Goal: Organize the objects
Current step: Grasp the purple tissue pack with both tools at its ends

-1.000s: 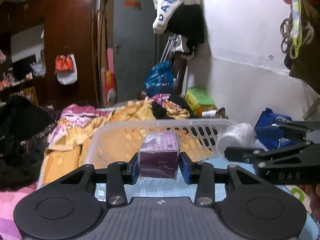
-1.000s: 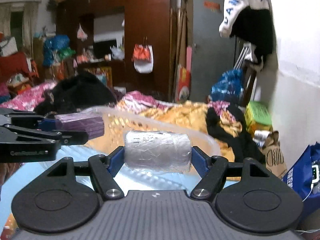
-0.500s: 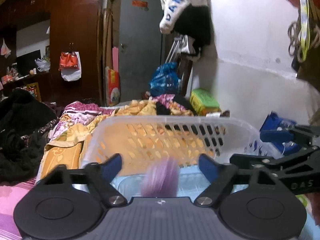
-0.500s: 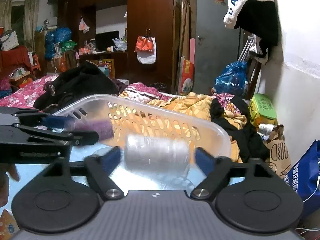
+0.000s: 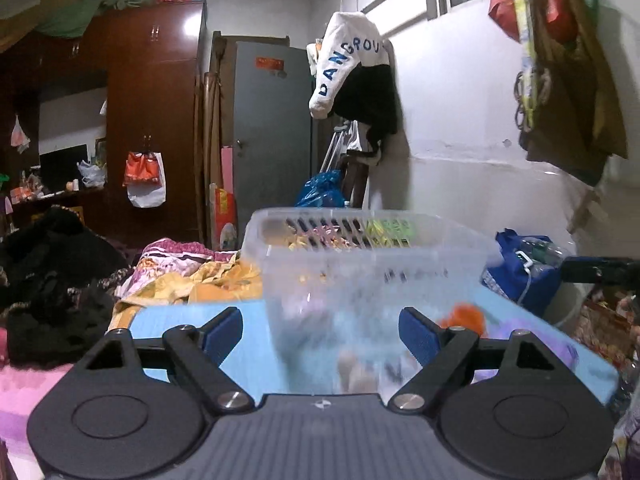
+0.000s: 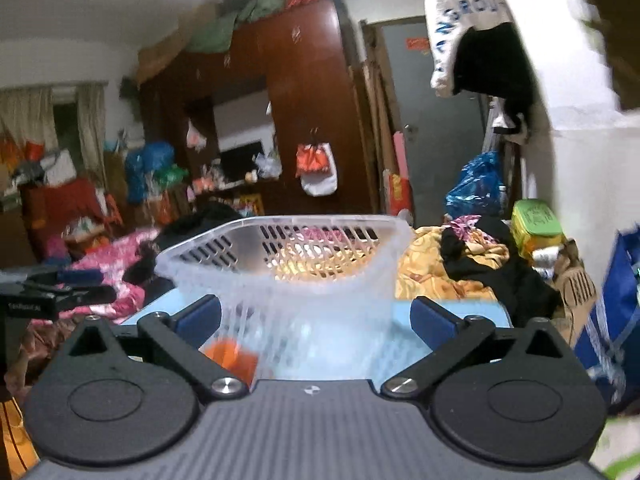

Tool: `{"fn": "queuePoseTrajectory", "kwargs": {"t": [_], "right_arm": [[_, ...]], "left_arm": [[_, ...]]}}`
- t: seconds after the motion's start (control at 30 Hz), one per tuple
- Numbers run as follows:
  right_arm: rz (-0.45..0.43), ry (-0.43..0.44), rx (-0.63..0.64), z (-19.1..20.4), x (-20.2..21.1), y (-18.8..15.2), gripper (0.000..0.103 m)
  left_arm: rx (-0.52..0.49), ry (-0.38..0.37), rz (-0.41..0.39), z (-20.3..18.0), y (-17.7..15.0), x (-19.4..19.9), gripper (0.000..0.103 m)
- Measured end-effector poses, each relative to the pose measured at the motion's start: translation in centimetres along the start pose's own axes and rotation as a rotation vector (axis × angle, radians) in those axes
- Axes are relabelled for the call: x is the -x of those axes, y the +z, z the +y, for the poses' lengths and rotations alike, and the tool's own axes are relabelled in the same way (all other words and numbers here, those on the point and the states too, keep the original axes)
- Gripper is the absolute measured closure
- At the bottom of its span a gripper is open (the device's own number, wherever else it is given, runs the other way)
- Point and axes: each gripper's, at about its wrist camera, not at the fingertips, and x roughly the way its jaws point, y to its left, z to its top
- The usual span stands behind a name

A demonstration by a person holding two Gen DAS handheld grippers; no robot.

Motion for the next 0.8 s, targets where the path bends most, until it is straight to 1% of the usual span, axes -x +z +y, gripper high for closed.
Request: {"fn": "queuePoseTrajectory", "kwargs": {"t": [0.1,0.13,0.2,0.27,0.3,0.43,0.5,0.53,0.63,0.7,0.73,0.8], "right_arm": [[-0.033,0.065,0.025,1.6,1.6,-2.7,0.0],[-0.041,0.073,0.035,1.8,1.9,-3.4,0.0],[-0.047,0.069,0.065,1.9,2.2,-4.3,0.0],[-0.035,0.034,0.092,1.5,1.8,-4.5,0.0],[-0.033,0.03,0.091,1.0,1.6,-4.6,0.0],[-0.002,0.074,0.086,-0.5,1.0,-4.4,0.0],[0.013,0.106,0.108,-0.8,1.3,-5.0,0.0],[0.02,0.125,0.112,-1.0,1.3,-5.3,0.0],[0.04,0.162,0.118,-1.2,1.1,-6.1,0.007],[0.056,0.173,0.123,-1.5,0.4,-6.3,0.013],[0.063,0.175,0.119,-1.6,0.2,-6.6,0.015],[0.073,0.188,0.112,-1.6,0.1,-7.1,0.023]], "left_arm": [[-0.001,-0.006,-0.025,0.4,-2.5,2.2,0.015],[0.005,-0.01,-0.031,0.5,-3.2,2.7,0.015],[0.046,-0.019,-0.041,0.5,-4.0,3.3,0.015],[0.068,-0.048,-0.048,-0.2,-4.6,3.6,0.015],[0.055,-0.064,-0.048,-1.1,-4.9,3.7,0.015],[-0.055,-0.121,-0.069,-5.9,-5.3,3.9,0.015],[-0.098,-0.176,-0.062,-8.2,-5.6,3.6,0.015],[-0.116,-0.191,-0.053,-9.0,-5.8,3.3,0.015],[-0.133,-0.233,-0.021,-10.7,-6.5,1.6,0.018],[-0.119,-0.255,0.0,-11.0,-7.2,0.7,0.024],[-0.113,-0.268,0.012,-11.2,-7.4,-0.1,0.03],[-0.117,-0.279,0.033,-11.5,-8.2,-1.0,0.036]]}}
